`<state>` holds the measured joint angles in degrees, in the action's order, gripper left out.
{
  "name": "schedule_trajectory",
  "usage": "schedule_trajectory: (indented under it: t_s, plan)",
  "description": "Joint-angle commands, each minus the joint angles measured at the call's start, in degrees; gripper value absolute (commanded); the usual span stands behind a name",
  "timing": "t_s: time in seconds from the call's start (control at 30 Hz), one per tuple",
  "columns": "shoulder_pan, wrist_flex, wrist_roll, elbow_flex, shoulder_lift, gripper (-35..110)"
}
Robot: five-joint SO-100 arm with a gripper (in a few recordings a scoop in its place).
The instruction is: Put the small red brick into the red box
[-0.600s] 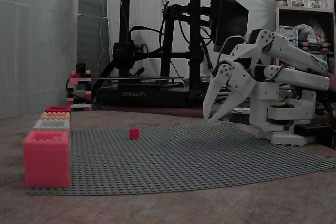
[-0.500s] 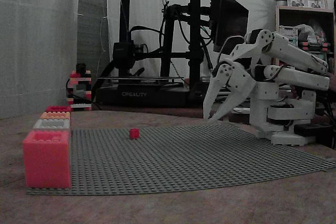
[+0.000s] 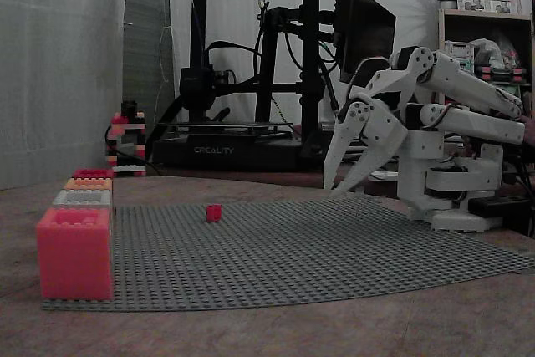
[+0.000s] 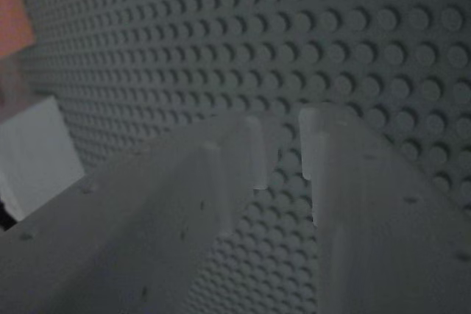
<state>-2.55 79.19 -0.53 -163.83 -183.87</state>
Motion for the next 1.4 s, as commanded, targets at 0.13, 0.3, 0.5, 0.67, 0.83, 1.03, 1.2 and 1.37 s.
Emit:
schedule_trajectory:
  t_s: [0.13, 0.3, 0.5, 0.67, 0.83, 1.03, 1.2, 1.37]
  plan:
    - [-1.1, -0.4, 3.2, 2.5, 1.9, 0]
    - [-0.1, -7.4, 1.7, 10.6, 14.3, 0]
    - [5.0, -10.1, 7.5, 30.1, 38.1, 9]
    - [8.5, -9.8, 15.2, 43.6, 57.9, 15]
    - [10.3, -10.3, 19.6, 53.6, 75.1, 20]
    - [12.0, -10.7, 20.5, 65.7, 90.9, 20]
    - [14.2, -11.2, 21.7, 73.6, 100.1, 20]
    - [16.3, -11.3, 20.7, 78.7, 107.1, 20]
